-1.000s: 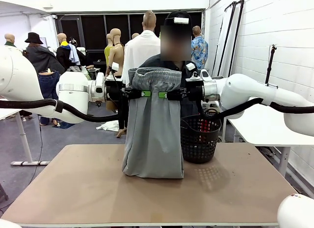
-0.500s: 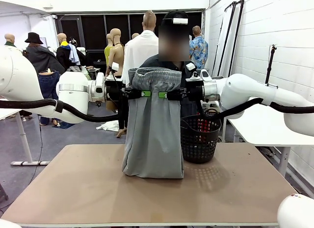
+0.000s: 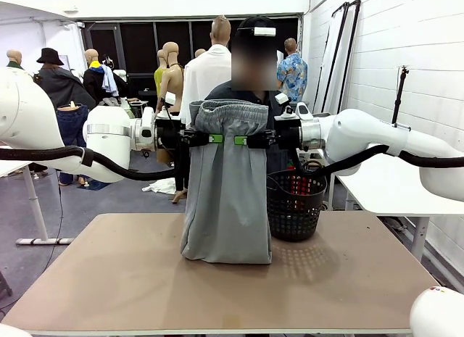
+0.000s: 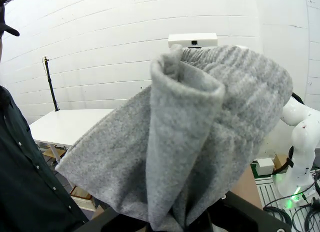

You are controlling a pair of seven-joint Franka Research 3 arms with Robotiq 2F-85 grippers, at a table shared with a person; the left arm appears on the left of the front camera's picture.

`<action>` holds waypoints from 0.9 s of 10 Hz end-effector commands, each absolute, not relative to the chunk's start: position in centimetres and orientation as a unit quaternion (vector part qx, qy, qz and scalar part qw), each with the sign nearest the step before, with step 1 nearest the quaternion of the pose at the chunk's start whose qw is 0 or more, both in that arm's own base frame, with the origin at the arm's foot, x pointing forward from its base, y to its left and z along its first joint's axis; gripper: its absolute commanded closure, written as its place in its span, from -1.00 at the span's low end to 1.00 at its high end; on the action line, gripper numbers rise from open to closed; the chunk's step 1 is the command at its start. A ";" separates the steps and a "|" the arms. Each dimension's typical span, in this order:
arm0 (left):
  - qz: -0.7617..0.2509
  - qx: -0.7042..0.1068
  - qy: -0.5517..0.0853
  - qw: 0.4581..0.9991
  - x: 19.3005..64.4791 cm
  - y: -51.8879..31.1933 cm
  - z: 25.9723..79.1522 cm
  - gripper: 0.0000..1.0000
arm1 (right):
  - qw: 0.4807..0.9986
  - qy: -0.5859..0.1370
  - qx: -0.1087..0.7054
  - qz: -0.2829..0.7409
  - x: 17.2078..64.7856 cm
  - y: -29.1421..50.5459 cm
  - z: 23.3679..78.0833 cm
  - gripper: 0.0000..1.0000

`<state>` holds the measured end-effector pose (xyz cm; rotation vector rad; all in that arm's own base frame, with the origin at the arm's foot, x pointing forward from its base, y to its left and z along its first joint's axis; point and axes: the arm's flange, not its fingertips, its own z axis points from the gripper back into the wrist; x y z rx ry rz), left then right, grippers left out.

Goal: Fold the training pants.
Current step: Fold the Training pants in half.

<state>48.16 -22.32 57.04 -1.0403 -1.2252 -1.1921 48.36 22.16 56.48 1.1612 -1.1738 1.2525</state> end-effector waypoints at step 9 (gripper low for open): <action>-0.502 -0.433 -0.518 0.540 48.2 -22.5 57.4 1.00 | 0.507 -0.488 0.484 0.521 48.1 22.2 56.7 1.00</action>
